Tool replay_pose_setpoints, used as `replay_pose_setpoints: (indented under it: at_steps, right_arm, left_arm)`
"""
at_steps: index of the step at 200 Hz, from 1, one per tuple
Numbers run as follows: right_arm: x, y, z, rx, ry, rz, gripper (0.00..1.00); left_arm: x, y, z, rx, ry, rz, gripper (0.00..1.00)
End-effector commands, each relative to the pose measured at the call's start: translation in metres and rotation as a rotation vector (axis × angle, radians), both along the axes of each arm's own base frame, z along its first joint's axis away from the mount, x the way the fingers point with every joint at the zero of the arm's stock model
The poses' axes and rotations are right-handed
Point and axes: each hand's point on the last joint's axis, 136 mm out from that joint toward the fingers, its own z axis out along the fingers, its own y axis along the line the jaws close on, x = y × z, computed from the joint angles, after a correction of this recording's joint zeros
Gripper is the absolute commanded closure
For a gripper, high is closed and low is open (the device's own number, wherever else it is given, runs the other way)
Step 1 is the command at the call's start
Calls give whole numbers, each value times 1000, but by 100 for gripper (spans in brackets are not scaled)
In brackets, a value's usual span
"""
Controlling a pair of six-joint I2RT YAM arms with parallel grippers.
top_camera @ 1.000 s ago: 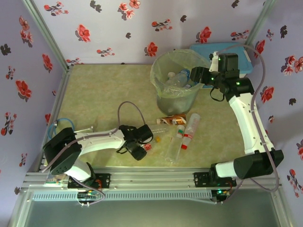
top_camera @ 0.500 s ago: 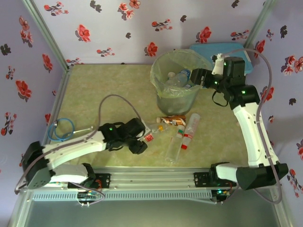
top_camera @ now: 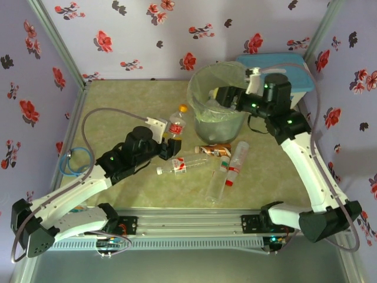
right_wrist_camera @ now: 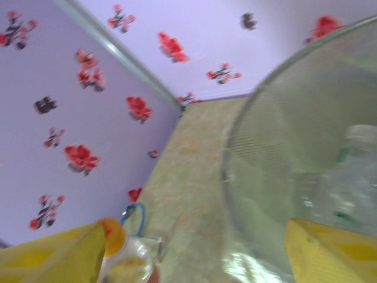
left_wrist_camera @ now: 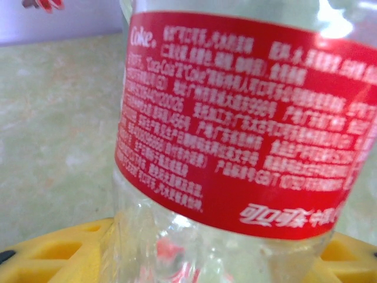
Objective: Put the plastic bottles in the bin
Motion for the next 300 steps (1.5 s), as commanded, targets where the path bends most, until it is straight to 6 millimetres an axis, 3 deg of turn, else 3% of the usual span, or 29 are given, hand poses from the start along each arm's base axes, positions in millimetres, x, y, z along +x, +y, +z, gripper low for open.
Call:
replay_pose_setpoints:
  at_steps: [1, 36, 61, 118, 141, 176, 225, 253, 272, 300]
  right_arm:
    - [0, 33, 17, 48, -47, 82, 16]
    - [-11, 87, 11, 64, -38, 225, 11]
    - [-14, 114, 1, 69, -11, 288, 11]
    - [-6, 147, -11, 90, 34, 375, 11]
    - [0, 153, -17, 87, 55, 384, 19]
    - [4, 152, -16, 76, 51, 366, 40]
    - [12, 143, -10, 52, 29, 322, 60]
    - [22, 135, 3, 53, -4, 289, 63]
    - [36, 122, 21, 52, -46, 249, 64]
    - [69, 83, 44, 64, -92, 130, 66]
  left_arm:
    - [16, -5, 43, -176, -52, 43, 74]
    - [29, 2, 55, -272, 1, 85, 76]
    - [30, -5, 64, -340, 12, 46, 77]
    - [29, -22, 71, -398, 53, -53, 78]
    - [27, -26, 70, -399, 64, -77, 78]
    - [32, -21, 69, -412, 68, -57, 77]
    - [37, -12, 64, -435, 71, -26, 56]
    - [36, -7, 61, -434, 62, -19, 31]
    - [33, 0, 60, -429, 55, -9, 21]
    - [27, 11, 52, -402, 51, 17, 12]
